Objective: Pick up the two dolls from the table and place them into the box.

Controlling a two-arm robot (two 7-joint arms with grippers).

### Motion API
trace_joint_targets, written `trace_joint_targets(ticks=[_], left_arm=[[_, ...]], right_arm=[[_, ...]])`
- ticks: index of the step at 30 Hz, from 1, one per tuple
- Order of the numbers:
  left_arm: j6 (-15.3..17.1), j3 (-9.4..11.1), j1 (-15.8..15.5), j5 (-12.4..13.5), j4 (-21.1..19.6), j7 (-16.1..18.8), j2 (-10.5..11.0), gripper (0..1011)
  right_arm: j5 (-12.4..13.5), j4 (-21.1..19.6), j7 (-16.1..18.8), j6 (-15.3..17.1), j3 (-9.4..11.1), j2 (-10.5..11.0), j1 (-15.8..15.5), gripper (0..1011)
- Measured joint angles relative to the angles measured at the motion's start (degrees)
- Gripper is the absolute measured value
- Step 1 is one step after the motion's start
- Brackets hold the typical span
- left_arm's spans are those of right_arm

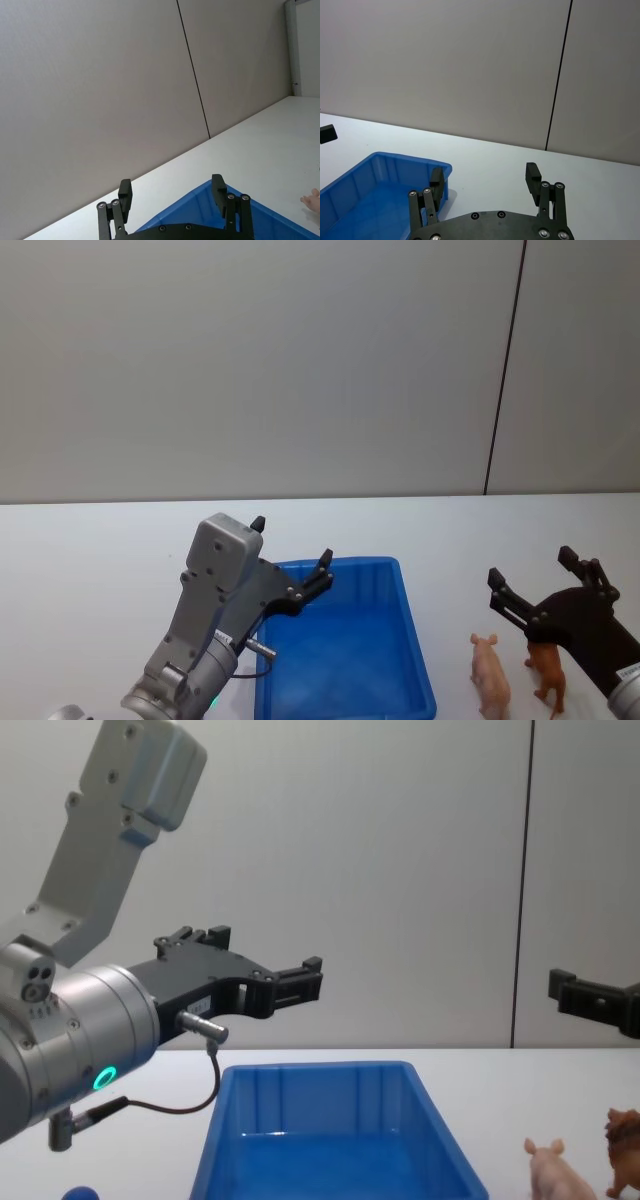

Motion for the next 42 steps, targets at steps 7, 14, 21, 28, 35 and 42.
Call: trace_joint_targets(ticks=[7,14,21,28,35,42], left_arm=[[0.00,0.00,0.00,0.00,0.00,0.00,0.00,1001],[0.00,0.00,0.00,0.00,0.00,0.00,0.00,1001],[0.00,0.00,0.00,0.00,0.00,0.00,0.00,1001],[0.00,0.00,0.00,0.00,0.00,0.00,0.00,1001],[0.00,0.00,0.00,0.00,0.00,0.00,0.00,1001],[0.00,0.00,0.00,0.00,0.00,0.00,0.00,1001]], right_arm=[[0.00,0.00,0.00,0.00,0.00,0.00,0.00,1001],[0.00,0.00,0.00,0.00,0.00,0.00,0.00,1001],[0.00,0.00,0.00,0.00,0.00,0.00,0.00,1001],[0.11,0.60,0.55,0.28,0.28,0.23,0.21,1001],[0.84,2.30,2.20,1.66,1.18,1.31,0.39,1001],[1.29,4.36,4.15,3.19,2.16,2.80,0.11,1001]])
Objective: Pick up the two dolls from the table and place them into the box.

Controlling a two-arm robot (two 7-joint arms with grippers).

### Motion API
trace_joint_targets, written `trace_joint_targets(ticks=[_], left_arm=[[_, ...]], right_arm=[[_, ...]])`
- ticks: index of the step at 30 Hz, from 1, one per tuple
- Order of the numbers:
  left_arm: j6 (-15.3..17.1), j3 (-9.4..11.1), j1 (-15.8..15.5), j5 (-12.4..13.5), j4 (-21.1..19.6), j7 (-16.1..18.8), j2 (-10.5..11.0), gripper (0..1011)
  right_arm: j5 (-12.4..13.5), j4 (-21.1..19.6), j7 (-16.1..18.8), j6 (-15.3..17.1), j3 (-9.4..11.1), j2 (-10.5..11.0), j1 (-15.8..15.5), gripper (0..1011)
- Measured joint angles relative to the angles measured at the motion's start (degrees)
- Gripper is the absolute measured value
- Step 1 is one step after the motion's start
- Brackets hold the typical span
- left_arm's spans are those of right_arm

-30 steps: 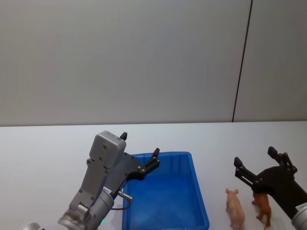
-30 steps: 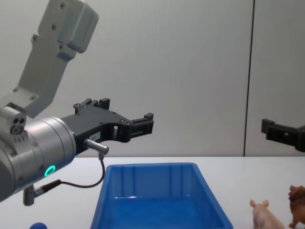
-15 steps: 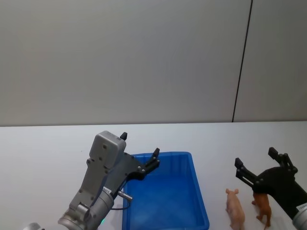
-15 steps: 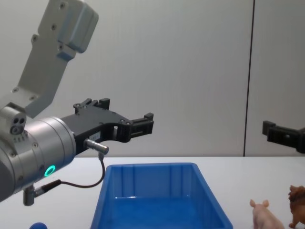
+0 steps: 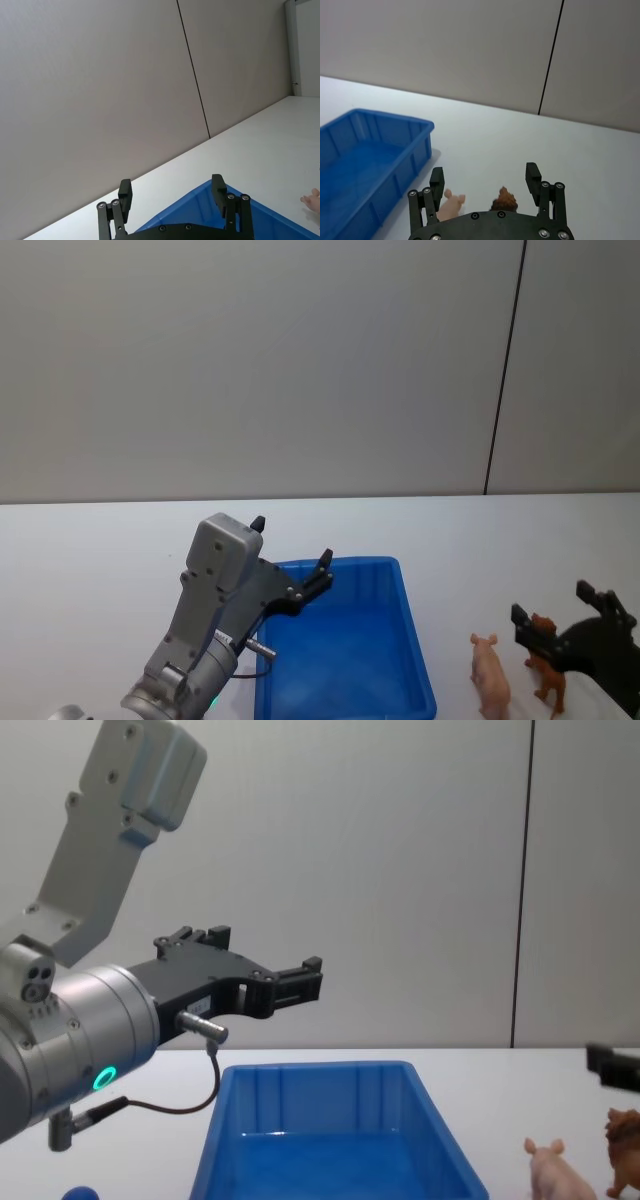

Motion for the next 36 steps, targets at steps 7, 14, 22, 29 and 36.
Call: trace_joint_targets(ticks=[7,14,22,29,36], left_arm=[[0.00,0.00,0.00,0.00,0.00,0.00,0.00,1001],[0.00,0.00,0.00,0.00,0.00,0.00,0.00,1001],[0.00,0.00,0.00,0.00,0.00,0.00,0.00,1001],[0.00,0.00,0.00,0.00,0.00,0.00,0.00,1001],[0.00,0.00,0.00,0.00,0.00,0.00,0.00,1001]], right_arm=[[0.31,1.88,1.39,1.61,0.70,1.18,-0.63,1001],[0.95,3.22,1.90,3.09,0.94,1.53,-1.00,1001],[1.61,5.43,2.26,5.11,0.80,1.22,-0.98,1001],[1.84,7.22,2.34,6.35,0.32,0.48,-0.51,970],[2.56,8.38,2.23,6.98,0.07,-0.18,-0.10,821]])
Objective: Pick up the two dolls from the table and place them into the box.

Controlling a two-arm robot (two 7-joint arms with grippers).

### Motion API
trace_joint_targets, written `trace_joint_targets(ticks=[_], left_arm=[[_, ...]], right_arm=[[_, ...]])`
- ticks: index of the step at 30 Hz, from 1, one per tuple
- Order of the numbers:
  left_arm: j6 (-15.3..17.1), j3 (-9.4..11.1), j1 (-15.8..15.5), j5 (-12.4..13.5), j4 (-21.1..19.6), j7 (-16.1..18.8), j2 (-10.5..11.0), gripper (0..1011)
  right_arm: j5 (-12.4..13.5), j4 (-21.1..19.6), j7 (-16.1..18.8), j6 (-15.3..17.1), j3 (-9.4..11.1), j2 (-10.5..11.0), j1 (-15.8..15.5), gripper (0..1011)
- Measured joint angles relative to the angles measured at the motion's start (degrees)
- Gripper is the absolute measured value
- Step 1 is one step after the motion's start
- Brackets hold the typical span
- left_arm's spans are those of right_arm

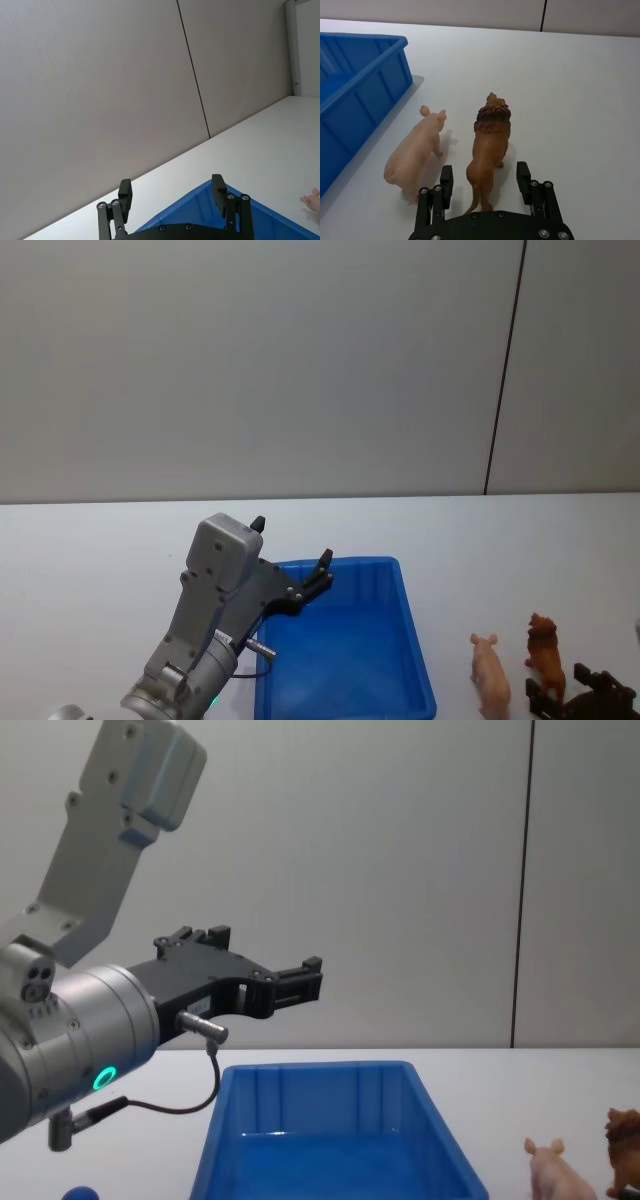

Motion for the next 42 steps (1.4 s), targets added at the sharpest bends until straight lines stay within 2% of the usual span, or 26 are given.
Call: trace_joint_targets(ticks=[8,9,12,15,16,30,37,42], left_arm=[[0.00,0.00,0.00,0.00,0.00,0.00,0.00,1001],[0.00,0.00,0.00,0.00,0.00,0.00,0.00,1001],[0.00,0.00,0.00,0.00,0.00,0.00,0.00,1001],[0.00,0.00,0.00,0.00,0.00,0.00,0.00,1001],[0.00,0.00,0.00,0.00,0.00,0.00,0.00,1001],[0.00,0.00,0.00,0.00,0.00,0.00,0.00,1001],[0.00,0.00,0.00,0.00,0.00,0.00,0.00,1001],[0.00,0.00,0.00,0.00,0.00,0.00,0.00,1001]], right_arm=[[0.78,0.85,-0.38,0.25,-0.24,-0.66,0.39,572],[0.81,0.88,-0.45,0.25,-0.25,-0.70,0.41,572],[0.91,0.91,-0.82,0.05,-0.28,-0.87,0.48,428],[0.98,0.89,-1.31,-0.43,-0.28,-0.99,0.49,357],[0.99,0.86,-1.43,-0.59,-0.28,-1.02,0.49,297],[-0.40,-1.93,-2.96,-4.98,0.13,-1.27,1.15,280],[-1.93,-3.86,-1.23,-6.77,0.10,-1.62,2.69,280],[-3.05,-5.12,1.71,-7.30,-0.38,-2.38,4.77,280]])
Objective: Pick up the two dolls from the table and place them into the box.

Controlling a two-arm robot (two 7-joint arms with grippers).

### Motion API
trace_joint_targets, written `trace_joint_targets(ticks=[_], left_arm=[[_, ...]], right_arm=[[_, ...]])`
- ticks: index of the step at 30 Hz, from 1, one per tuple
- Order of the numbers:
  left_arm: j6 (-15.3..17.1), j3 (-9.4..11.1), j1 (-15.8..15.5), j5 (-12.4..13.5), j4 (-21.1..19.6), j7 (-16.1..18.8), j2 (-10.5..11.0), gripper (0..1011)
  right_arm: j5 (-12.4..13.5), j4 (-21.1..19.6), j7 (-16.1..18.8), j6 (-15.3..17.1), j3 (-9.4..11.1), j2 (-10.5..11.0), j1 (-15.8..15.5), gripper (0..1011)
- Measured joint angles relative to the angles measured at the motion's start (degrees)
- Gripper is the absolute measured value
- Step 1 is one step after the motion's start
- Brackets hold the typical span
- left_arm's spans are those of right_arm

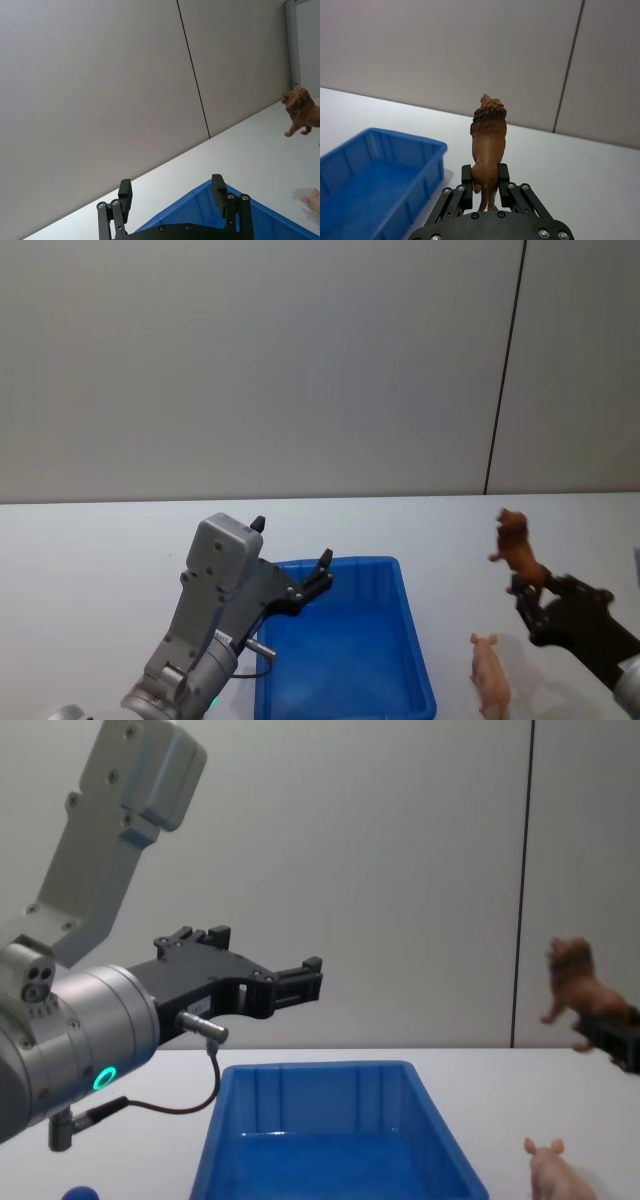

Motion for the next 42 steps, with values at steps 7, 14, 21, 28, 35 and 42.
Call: trace_joint_targets(ticks=[7,14,21,28,35,42], left_arm=[[0.00,0.00,0.00,0.00,0.00,0.00,0.00,1001],[0.00,0.00,0.00,0.00,0.00,0.00,0.00,1001],[0.00,0.00,0.00,0.00,0.00,0.00,0.00,1001],[0.00,0.00,0.00,0.00,0.00,0.00,0.00,1001],[0.00,0.00,0.00,0.00,0.00,0.00,0.00,1001],[0.00,0.00,0.00,0.00,0.00,0.00,0.00,1001]], right_arm=[[-1.11,-0.32,3.68,0.42,-0.86,-1.29,2.52,280],[-2.80,1.00,8.58,2.03,-2.59,-3.62,6.05,280],[-4.57,3.91,12.75,3.96,-4.61,-6.29,9.40,280],[-6.60,8.88,16.32,5.60,-7.12,-9.57,12.93,413],[-8.03,12.61,18.10,6.25,-8.66,-11.63,15.19,629],[-8.99,14.33,18.51,5.74,-9.13,-12.21,16.29,873]])
